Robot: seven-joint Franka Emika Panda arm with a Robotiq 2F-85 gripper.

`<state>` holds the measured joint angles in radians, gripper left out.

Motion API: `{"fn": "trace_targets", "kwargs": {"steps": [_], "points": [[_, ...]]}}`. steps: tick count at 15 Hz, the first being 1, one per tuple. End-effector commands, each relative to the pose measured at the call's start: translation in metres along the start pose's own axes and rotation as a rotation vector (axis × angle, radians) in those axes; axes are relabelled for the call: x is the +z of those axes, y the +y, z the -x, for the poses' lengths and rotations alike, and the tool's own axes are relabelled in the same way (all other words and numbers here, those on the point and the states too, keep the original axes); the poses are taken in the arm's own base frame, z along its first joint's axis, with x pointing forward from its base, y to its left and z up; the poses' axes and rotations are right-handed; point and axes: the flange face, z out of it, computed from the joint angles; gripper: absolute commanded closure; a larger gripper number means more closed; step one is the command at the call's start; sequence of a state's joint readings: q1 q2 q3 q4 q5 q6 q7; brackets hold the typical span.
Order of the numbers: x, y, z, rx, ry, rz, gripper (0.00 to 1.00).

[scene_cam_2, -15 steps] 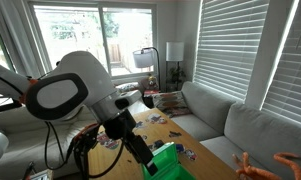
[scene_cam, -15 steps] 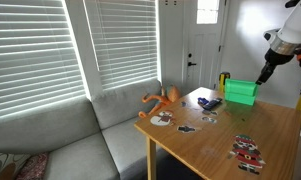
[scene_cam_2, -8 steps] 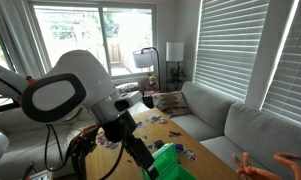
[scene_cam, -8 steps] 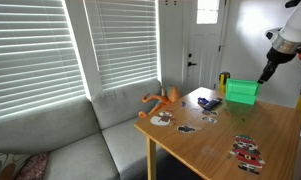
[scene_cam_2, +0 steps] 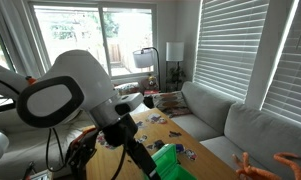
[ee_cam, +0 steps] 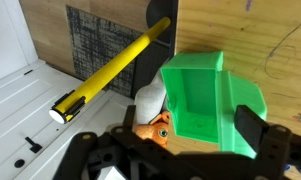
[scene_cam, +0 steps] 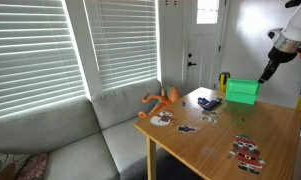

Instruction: Close the green storage box

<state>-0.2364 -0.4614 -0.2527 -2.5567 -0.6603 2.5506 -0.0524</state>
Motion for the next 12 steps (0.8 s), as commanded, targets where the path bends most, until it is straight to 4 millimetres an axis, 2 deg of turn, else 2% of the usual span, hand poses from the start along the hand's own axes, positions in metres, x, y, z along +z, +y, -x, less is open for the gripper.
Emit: {"fn": "trace_targets", "kwargs": {"steps": [1, 12], "points": [[0.004, 0.013, -0.002, 0.003, 0.015, -0.018, 0.0], [0.016, 0.035, -0.007, 0.027, -0.003, -0.032, 0.0]]}}
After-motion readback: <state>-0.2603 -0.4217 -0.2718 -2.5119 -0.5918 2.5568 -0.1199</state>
